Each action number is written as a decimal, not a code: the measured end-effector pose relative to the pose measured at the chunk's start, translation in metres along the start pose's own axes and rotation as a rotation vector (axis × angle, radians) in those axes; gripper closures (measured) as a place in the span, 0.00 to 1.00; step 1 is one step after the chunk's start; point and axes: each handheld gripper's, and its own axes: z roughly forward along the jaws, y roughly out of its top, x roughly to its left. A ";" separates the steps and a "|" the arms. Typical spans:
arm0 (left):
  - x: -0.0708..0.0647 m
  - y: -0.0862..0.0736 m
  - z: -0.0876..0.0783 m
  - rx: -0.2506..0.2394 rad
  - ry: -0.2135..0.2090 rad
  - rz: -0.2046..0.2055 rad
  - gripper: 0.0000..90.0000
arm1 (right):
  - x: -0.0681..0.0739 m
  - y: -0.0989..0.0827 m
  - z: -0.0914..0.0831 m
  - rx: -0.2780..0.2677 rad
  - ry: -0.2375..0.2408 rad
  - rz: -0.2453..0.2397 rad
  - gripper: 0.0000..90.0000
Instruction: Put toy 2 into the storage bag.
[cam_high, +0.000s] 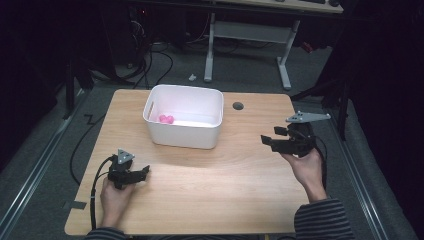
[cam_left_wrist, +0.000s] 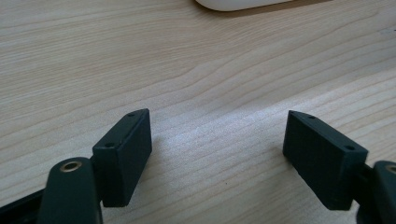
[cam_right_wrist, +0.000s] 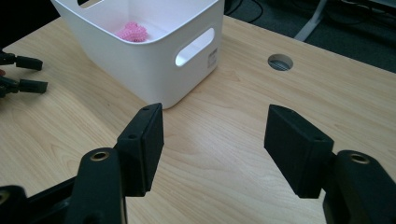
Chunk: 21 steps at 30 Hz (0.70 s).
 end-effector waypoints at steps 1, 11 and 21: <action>0.000 0.000 0.000 0.000 0.000 0.000 0.27 | -0.001 -0.002 -0.001 0.000 -0.001 0.006 0.42; 0.000 0.000 0.000 0.000 -0.001 -0.001 0.27 | -0.004 -0.022 -0.009 -0.014 -0.034 0.021 0.42; 0.000 0.000 0.000 0.000 -0.001 0.000 0.27 | 0.000 -0.044 -0.010 -0.014 -0.050 0.018 0.43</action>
